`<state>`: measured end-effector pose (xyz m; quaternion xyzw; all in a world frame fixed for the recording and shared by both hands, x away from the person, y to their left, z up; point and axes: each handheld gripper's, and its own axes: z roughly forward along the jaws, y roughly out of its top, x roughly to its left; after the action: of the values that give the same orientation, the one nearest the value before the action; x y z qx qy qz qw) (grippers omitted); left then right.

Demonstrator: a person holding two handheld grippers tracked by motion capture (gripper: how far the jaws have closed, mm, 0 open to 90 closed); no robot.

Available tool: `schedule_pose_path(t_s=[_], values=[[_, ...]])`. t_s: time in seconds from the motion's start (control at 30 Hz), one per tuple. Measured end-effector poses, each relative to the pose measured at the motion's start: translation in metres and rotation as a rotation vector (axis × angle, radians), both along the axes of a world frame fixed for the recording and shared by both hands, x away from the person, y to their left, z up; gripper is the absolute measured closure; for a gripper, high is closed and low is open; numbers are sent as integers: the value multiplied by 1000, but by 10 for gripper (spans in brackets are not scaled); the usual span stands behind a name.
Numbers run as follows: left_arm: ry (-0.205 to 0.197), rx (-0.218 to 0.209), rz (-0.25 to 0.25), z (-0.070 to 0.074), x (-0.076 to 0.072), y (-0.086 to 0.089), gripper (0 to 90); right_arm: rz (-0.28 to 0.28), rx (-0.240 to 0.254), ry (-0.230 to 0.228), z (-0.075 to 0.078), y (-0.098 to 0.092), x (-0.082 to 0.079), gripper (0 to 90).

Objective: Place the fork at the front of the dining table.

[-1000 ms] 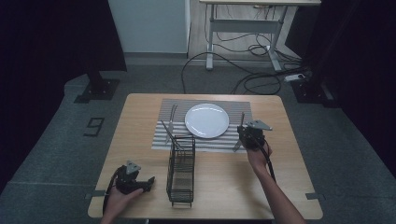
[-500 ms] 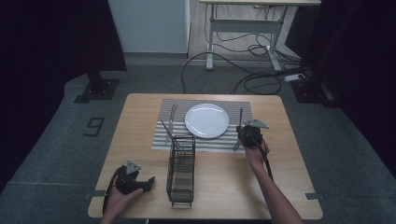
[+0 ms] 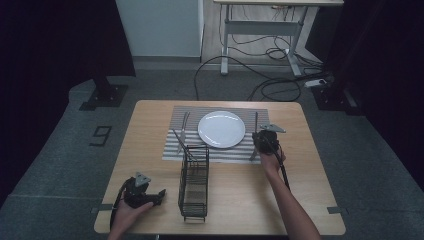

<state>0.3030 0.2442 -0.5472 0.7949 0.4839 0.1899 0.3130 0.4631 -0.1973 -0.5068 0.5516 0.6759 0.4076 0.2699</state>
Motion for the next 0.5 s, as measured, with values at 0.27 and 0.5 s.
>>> schedule_pose_path(t_s=[0.27, 0.5], values=[[0, 0, 0, 0, 0, 0, 95, -17, 5, 13, -3, 0, 8, 850], [0, 0, -1, 0, 0, 0, 95, -31, 5, 32, -4, -2, 14, 852]])
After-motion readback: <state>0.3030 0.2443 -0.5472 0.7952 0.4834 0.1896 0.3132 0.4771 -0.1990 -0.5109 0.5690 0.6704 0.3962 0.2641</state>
